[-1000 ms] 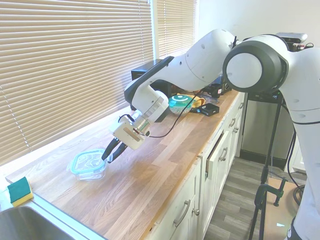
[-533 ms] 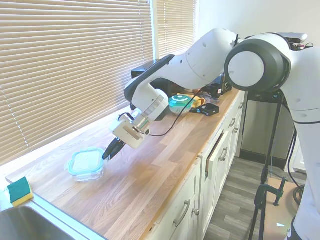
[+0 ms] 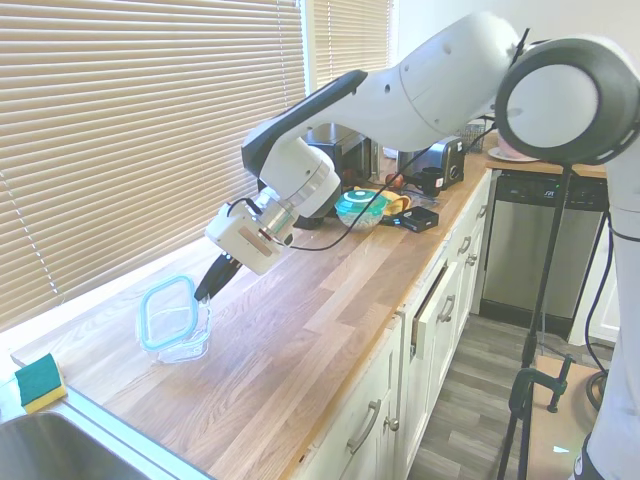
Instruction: Uncover the lid of the food container
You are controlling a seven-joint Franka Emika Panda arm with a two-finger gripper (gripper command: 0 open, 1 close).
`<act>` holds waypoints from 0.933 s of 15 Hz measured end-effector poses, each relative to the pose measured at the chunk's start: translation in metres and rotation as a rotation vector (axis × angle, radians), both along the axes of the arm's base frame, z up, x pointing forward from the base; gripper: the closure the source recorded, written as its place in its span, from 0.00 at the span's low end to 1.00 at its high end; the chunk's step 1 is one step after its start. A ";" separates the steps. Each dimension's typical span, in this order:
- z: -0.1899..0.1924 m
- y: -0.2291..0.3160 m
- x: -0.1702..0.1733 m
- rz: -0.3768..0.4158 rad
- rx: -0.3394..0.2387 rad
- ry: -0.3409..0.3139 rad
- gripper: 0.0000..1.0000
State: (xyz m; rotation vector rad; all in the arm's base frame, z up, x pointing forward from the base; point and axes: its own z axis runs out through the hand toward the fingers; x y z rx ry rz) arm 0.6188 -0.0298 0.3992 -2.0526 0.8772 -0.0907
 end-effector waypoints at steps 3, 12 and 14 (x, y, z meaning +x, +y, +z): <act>0.028 0.046 -0.012 0.036 -0.055 -0.017 1.00; 0.040 0.017 -0.072 -0.006 -0.159 -0.015 1.00; 0.044 -0.010 -0.078 -0.036 -0.194 -0.010 1.00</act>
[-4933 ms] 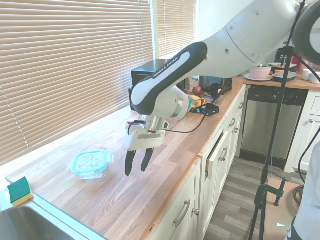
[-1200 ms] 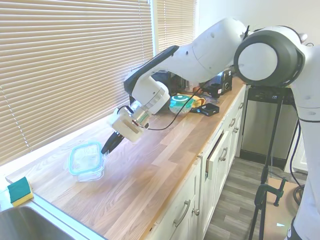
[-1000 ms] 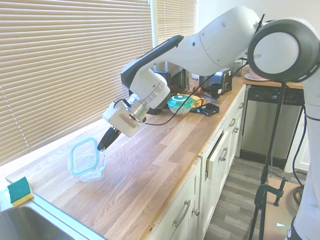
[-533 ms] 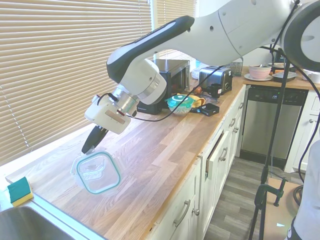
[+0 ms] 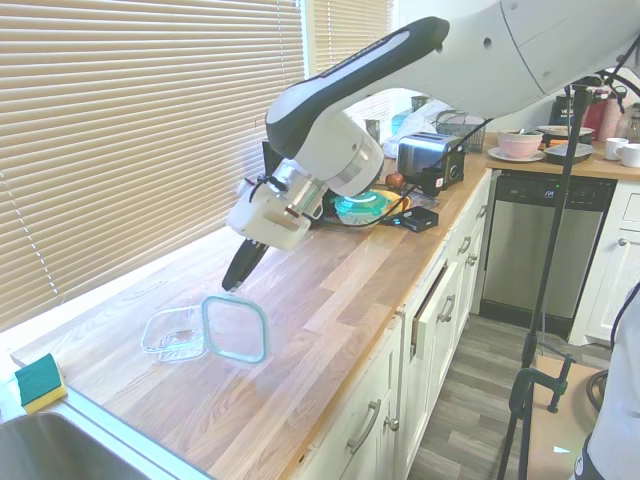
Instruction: Uncover the lid of the food container
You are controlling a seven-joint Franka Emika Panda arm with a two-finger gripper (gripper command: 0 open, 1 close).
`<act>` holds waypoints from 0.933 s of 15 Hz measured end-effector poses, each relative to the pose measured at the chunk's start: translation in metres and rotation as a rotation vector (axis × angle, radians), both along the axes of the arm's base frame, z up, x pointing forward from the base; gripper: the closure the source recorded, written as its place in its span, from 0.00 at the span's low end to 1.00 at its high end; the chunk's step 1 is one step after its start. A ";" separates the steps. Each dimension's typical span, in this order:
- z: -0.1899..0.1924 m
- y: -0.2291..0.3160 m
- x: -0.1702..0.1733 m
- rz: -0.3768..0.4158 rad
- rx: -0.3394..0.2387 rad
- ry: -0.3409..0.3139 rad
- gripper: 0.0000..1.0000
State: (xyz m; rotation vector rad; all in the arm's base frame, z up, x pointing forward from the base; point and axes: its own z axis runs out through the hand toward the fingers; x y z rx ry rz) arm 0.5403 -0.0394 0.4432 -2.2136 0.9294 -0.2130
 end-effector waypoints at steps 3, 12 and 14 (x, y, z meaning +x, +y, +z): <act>0.002 -0.020 -0.002 -0.028 -0.058 0.026 1.00; -0.028 0.122 0.008 0.068 -0.323 0.083 1.00; -0.044 0.145 0.004 0.098 -0.355 0.097 1.00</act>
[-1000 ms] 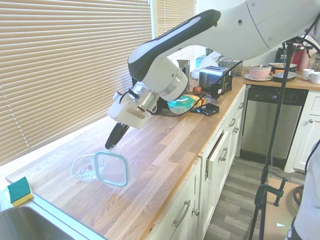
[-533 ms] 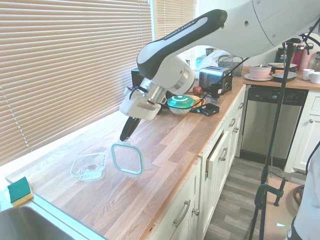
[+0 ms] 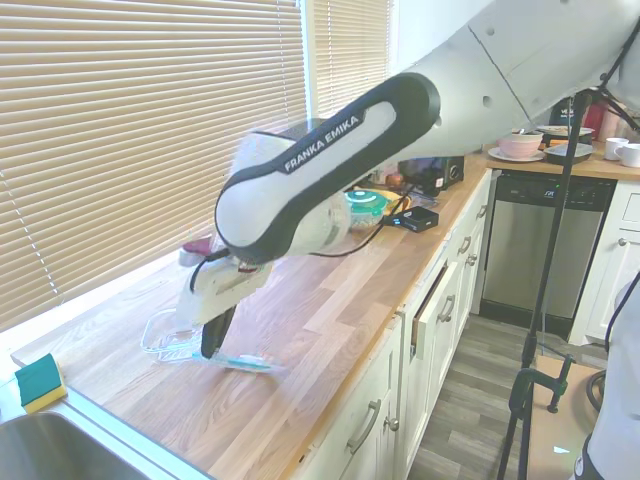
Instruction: Uncover the lid of the food container
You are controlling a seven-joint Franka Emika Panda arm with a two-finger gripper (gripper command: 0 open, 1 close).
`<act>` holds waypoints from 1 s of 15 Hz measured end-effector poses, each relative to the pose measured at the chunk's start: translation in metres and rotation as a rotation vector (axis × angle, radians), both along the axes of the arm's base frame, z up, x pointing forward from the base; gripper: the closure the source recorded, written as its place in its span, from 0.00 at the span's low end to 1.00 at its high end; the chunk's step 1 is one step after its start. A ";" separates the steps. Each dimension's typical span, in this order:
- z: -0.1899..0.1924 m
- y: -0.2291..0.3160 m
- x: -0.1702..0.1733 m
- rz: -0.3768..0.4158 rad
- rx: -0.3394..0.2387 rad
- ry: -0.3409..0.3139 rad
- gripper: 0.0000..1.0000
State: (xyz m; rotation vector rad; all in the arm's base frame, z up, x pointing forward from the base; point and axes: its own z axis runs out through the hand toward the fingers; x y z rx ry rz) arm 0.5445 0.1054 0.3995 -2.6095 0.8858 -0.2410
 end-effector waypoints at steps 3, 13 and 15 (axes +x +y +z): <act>-0.026 0.022 -0.006 0.029 -0.034 0.026 1.00; -0.059 0.054 -0.010 0.057 -0.171 0.056 0.00; -0.061 0.054 -0.010 0.057 -0.175 0.058 0.00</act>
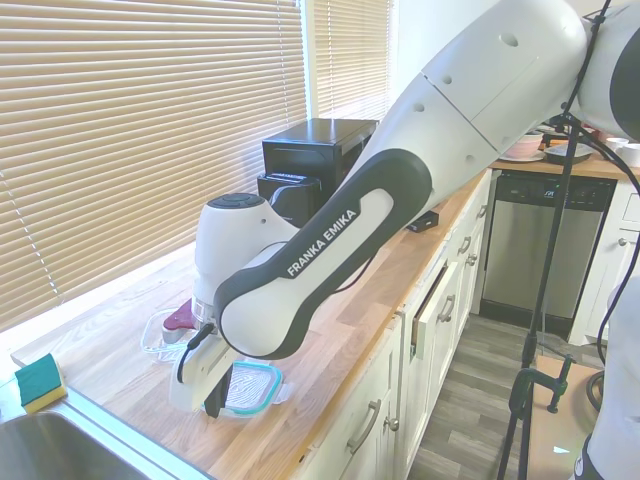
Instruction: Uncover the lid of the food container
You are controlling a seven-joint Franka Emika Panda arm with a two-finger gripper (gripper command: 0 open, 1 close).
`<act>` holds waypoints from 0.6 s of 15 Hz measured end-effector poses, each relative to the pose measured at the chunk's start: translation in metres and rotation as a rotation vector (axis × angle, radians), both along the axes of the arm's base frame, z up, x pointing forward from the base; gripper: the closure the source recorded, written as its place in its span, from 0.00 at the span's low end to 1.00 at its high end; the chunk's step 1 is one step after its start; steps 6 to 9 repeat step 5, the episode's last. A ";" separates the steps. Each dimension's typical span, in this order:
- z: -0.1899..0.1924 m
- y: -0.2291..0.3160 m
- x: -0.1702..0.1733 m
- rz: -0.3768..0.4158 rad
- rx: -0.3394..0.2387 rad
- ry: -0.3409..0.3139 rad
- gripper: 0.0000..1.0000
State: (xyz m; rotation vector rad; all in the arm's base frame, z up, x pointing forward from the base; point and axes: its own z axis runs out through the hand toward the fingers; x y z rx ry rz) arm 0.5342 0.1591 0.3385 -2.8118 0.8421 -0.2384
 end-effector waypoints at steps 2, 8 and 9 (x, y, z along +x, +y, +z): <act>-0.001 -0.001 0.000 -0.006 -0.006 0.001 0.00; 0.017 -0.007 -0.005 -0.040 -0.034 0.019 0.00; 0.017 -0.007 -0.005 -0.040 -0.034 0.019 0.00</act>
